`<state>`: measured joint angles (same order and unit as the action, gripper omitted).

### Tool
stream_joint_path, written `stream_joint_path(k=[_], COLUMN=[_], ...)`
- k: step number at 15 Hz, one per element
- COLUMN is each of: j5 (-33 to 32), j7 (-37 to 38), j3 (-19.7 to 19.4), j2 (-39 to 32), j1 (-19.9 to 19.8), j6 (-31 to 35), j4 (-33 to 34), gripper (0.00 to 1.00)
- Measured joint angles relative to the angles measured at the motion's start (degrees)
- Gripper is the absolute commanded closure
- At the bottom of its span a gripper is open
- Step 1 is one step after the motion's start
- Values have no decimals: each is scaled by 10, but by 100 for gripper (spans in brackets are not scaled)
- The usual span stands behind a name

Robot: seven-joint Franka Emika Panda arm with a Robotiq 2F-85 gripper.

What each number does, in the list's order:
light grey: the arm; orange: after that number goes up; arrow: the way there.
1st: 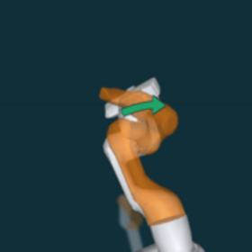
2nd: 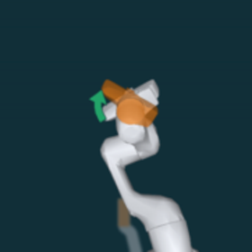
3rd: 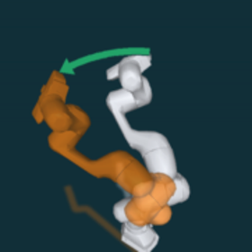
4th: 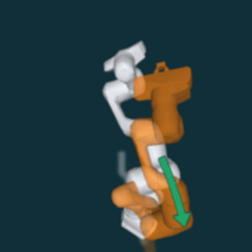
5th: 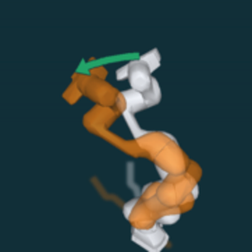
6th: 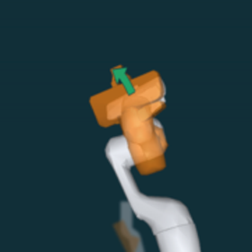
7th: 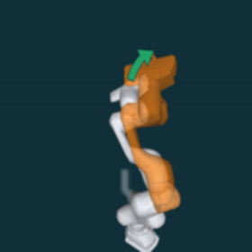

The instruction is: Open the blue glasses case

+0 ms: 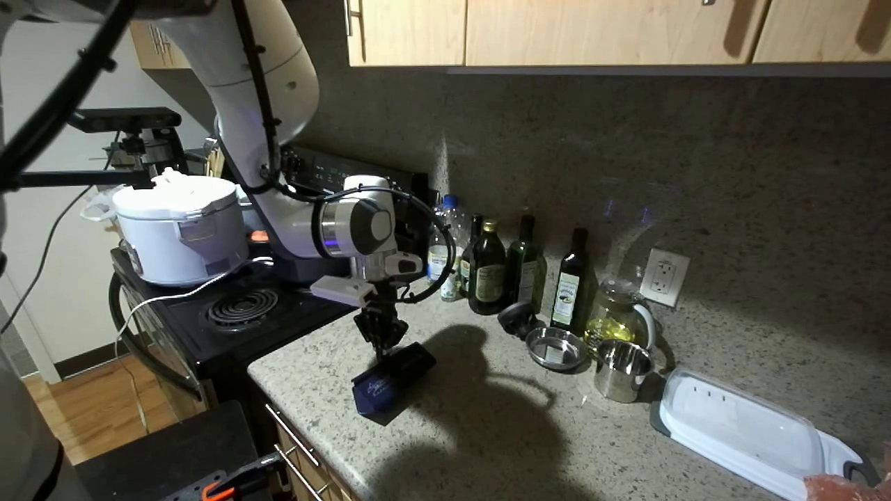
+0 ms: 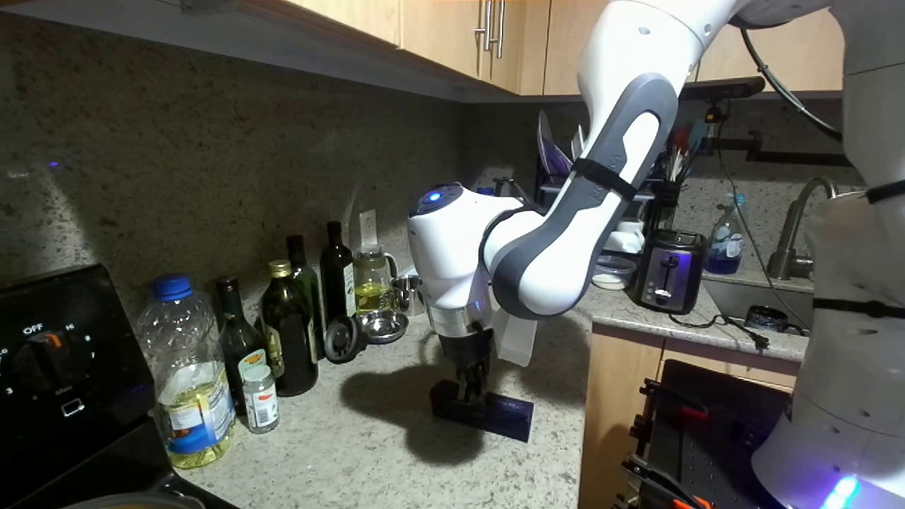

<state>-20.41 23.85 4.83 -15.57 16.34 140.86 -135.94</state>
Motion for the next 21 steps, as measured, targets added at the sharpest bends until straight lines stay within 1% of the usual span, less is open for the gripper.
stream_joint_path(k=[4,7,10,16,21], j5=[23,58,101,171,202], j7=[-1,-14,-44,-94,-106], j3=[8,13,15,22,32], j2=[-8,-22,-43,-44,-40], j1=[0,-1,-3,-20,-26], j6=[6,24,48,64,95], j4=[4,4,4,3,-5], gripper=[99,99,99,99,99])
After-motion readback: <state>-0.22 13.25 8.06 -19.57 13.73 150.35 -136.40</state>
